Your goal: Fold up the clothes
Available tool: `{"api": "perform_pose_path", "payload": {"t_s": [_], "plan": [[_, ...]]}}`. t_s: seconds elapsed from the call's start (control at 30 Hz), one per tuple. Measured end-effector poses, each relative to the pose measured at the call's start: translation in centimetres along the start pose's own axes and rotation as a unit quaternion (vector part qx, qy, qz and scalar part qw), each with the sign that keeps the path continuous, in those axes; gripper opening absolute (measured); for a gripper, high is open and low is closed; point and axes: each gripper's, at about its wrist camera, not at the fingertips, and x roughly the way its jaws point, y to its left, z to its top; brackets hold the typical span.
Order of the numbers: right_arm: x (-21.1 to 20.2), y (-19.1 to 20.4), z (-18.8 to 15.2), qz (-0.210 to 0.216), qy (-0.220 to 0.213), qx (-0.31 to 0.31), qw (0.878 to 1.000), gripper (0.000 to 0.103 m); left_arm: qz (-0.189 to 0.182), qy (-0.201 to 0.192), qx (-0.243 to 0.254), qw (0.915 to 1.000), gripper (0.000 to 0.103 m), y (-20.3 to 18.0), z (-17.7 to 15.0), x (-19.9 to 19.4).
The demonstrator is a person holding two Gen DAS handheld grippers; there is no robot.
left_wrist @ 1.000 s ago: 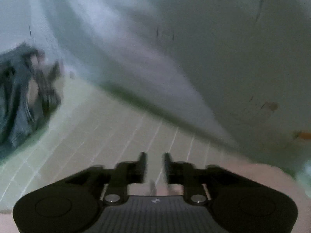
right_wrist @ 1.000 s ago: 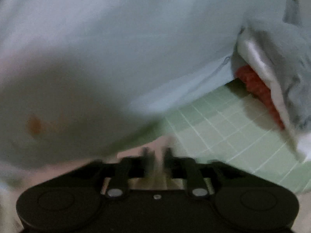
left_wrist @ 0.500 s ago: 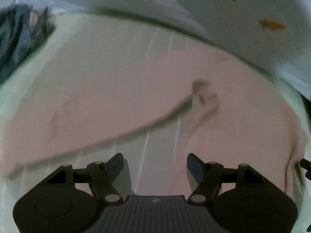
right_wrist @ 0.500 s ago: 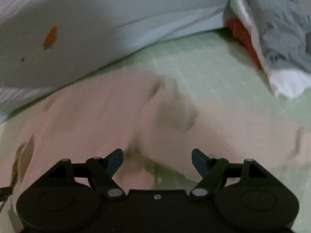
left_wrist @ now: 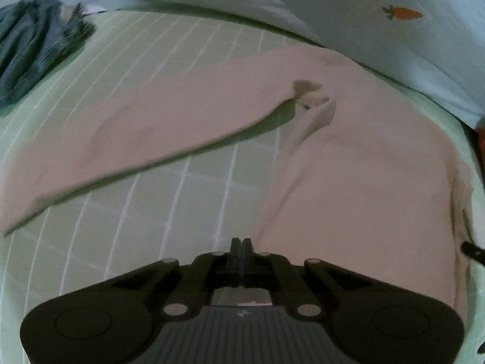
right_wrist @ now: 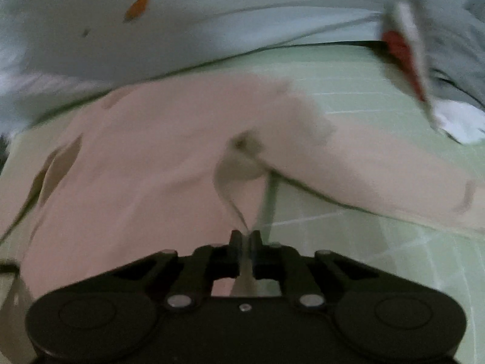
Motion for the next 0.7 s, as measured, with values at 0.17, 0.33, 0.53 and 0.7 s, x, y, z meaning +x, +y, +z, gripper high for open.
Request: {"api": "perform_pose_path", "payload": {"t_s": [0.17,0.33,0.53,0.7], "plan": [[-1.1,-3.3,-1.1,-0.045,0.001,0.061,0.997,0.004,0.003,0.005,-0.034,0.9994,0.000,2.5,-1.8,-1.5],[-1.4,-1.7,-2.7,-0.070,0.016,0.045,0.996,0.032,0.040,-0.028,-0.114,0.9923,0.060,7.3,-1.0,-3.5],[-2.7,1.7,-4.1,-0.084,0.019,0.019,0.996,0.070,0.100,-0.046,-0.176,0.9782,0.078,14.7,1.2,-3.8],[-3.9,4.3,-5.3,-0.087,0.021,0.022,0.996,0.073,0.098,-0.046,-0.189,0.9761,0.078,19.0,3.0,-3.0]]}}
